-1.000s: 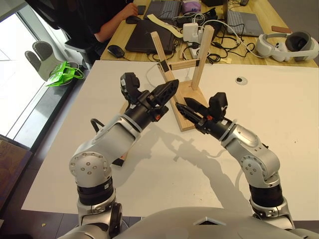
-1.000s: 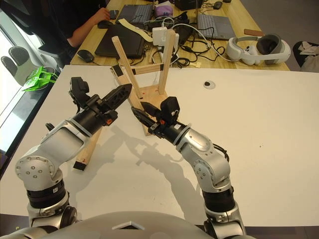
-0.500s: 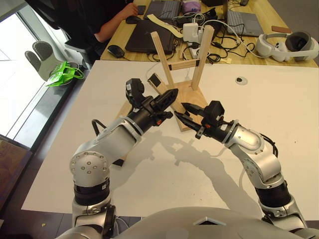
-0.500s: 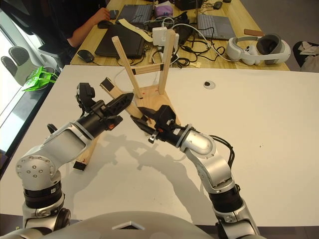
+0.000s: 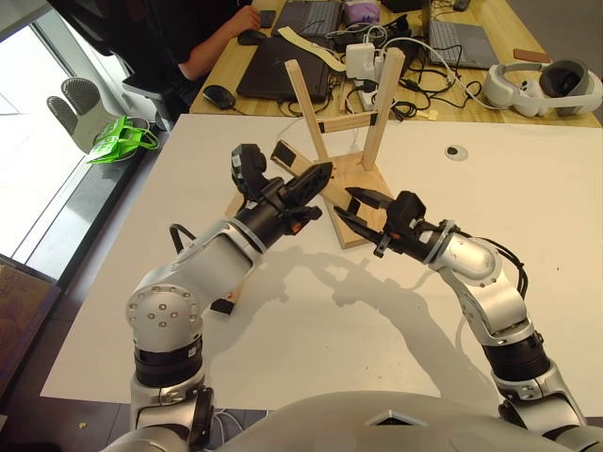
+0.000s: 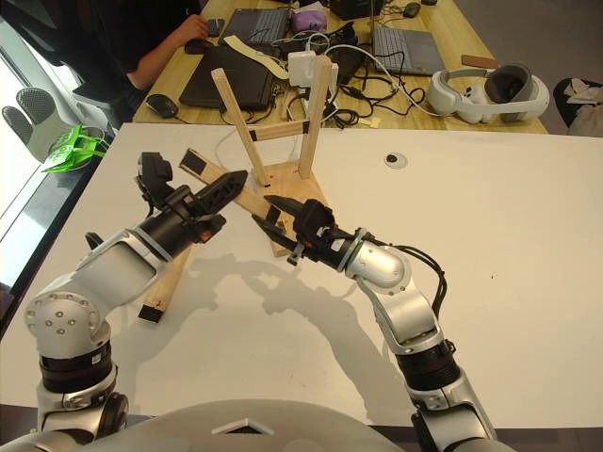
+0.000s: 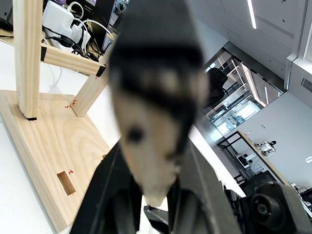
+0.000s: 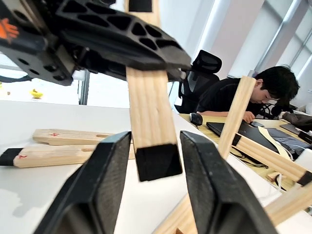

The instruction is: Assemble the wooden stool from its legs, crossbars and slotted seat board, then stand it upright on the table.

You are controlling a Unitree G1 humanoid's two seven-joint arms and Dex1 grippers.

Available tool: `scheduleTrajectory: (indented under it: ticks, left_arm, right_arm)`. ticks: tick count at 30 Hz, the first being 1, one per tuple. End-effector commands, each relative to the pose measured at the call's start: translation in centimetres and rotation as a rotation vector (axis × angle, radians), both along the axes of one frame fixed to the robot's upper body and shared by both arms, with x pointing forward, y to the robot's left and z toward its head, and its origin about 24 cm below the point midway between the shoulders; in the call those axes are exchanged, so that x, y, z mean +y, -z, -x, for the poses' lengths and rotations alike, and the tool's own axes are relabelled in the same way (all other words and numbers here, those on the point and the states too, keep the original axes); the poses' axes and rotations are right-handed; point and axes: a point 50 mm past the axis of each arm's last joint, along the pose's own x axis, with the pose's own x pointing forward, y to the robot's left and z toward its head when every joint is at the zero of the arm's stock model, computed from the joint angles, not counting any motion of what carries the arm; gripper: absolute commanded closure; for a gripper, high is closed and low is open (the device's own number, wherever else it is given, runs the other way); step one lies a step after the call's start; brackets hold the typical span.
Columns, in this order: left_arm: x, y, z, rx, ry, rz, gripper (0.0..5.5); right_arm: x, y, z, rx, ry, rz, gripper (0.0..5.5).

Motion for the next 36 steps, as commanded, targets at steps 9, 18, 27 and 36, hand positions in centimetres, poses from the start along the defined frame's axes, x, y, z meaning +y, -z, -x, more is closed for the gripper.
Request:
scheduleTrajectory:
  ticks: [9, 18, 27, 36]
  left_arm:
    - [3.4, 0.2, -0.9, 0.02, -0.189, -0.103, 5.1]
    - [8.7, 3.2, -0.2, 0.002, -0.408, -0.738, 5.1]
    - [10.3, 5.0, -0.7, -0.156, -0.383, -1.014, 5.1]
    - [12.0, 7.8, 0.0, -0.145, -0.319, -1.05, 5.1]
  right_arm:
    - [-1.4, -1.0, 0.1, 0.196, 0.009, -0.167, 2.25]
    - [-0.7, -0.9, 1.7, 0.472, 0.144, -0.523, 2.25]
    - [0.4, -0.8, 2.7, 0.542, 0.199, -0.582, 2.25]
    - [0.1, -1.0, 2.3, 0.553, 0.197, -0.588, 2.25]
